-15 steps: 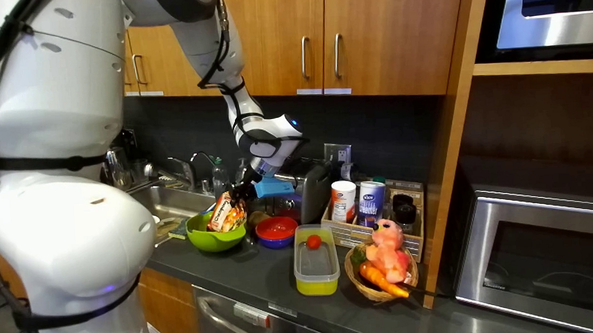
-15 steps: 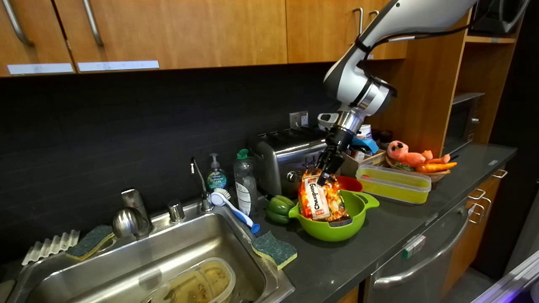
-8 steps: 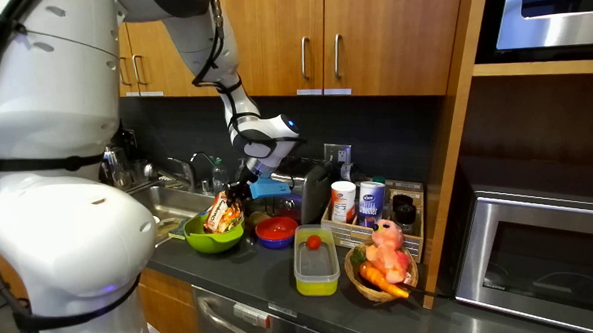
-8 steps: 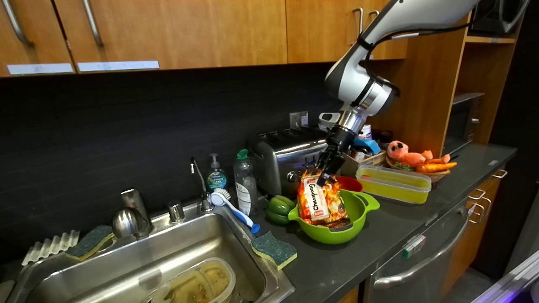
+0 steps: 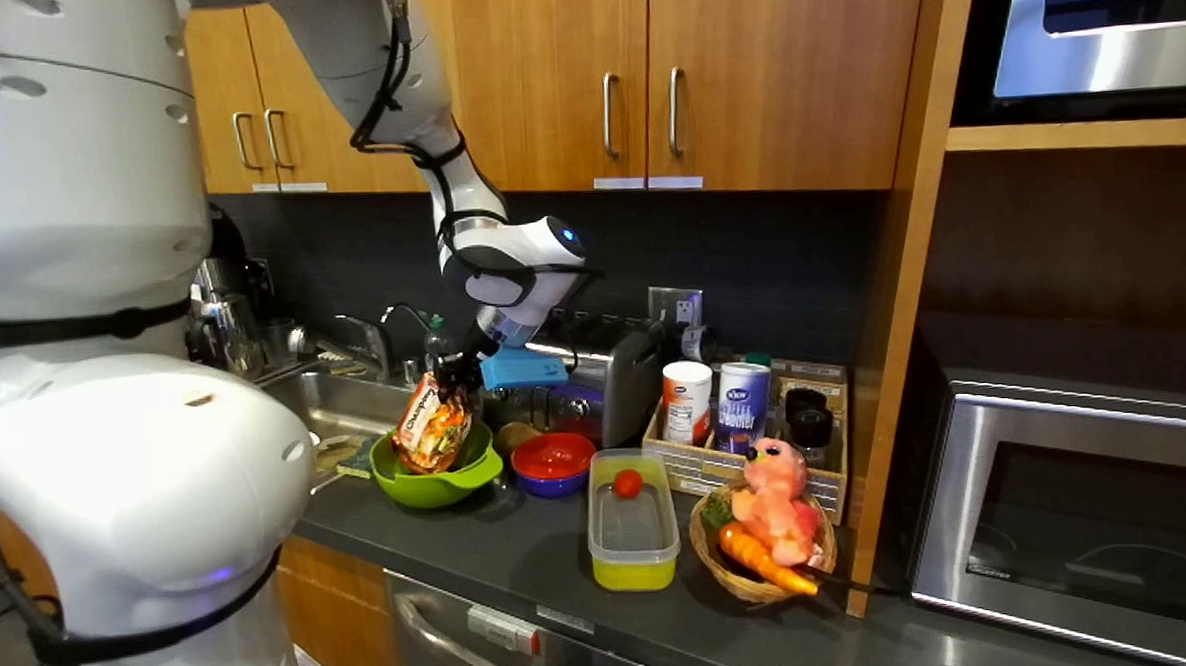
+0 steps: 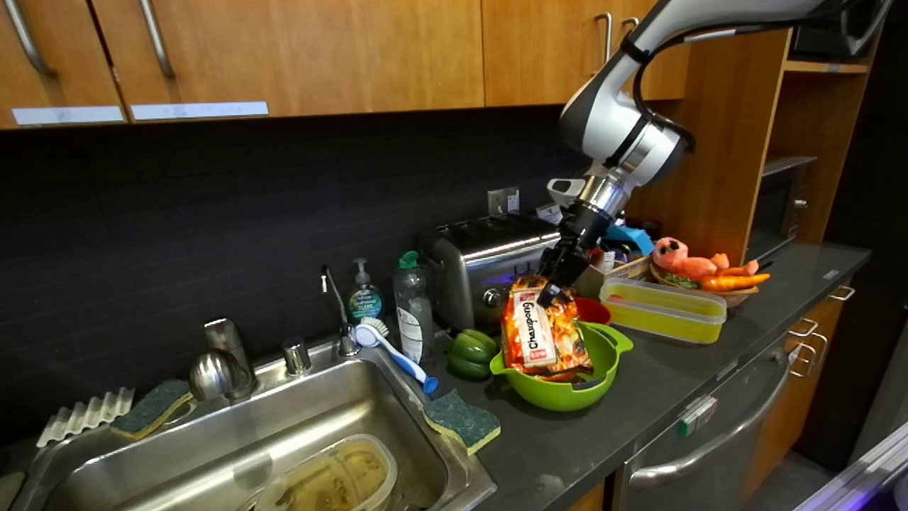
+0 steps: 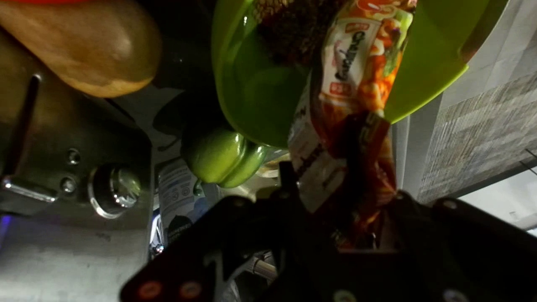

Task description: Pick up the packet in the bowl then put it back inside

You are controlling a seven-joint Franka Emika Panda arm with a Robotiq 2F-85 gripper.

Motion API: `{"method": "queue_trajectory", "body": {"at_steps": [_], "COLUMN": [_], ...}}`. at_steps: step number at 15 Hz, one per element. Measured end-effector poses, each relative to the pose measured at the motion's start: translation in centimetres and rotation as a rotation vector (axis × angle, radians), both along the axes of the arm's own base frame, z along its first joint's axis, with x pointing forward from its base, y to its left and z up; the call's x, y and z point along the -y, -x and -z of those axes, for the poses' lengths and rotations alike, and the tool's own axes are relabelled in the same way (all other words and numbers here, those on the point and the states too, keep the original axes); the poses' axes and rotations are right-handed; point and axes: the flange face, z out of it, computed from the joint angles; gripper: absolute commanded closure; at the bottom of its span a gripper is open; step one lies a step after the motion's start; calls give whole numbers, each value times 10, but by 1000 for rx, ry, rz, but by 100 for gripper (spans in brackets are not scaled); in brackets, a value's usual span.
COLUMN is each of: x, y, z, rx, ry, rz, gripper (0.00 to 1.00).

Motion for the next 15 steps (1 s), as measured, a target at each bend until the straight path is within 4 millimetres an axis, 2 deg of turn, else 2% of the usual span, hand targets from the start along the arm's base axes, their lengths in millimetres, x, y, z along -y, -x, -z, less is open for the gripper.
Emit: {"method": "queue_trajectory", "body": {"at_steps": [5, 15], "x": [2, -6], "y": [8, 36], "z": [-14, -20], "rx": [81, 282], "ry": [18, 114], "rz": [0, -26], "gripper": [88, 88]}}
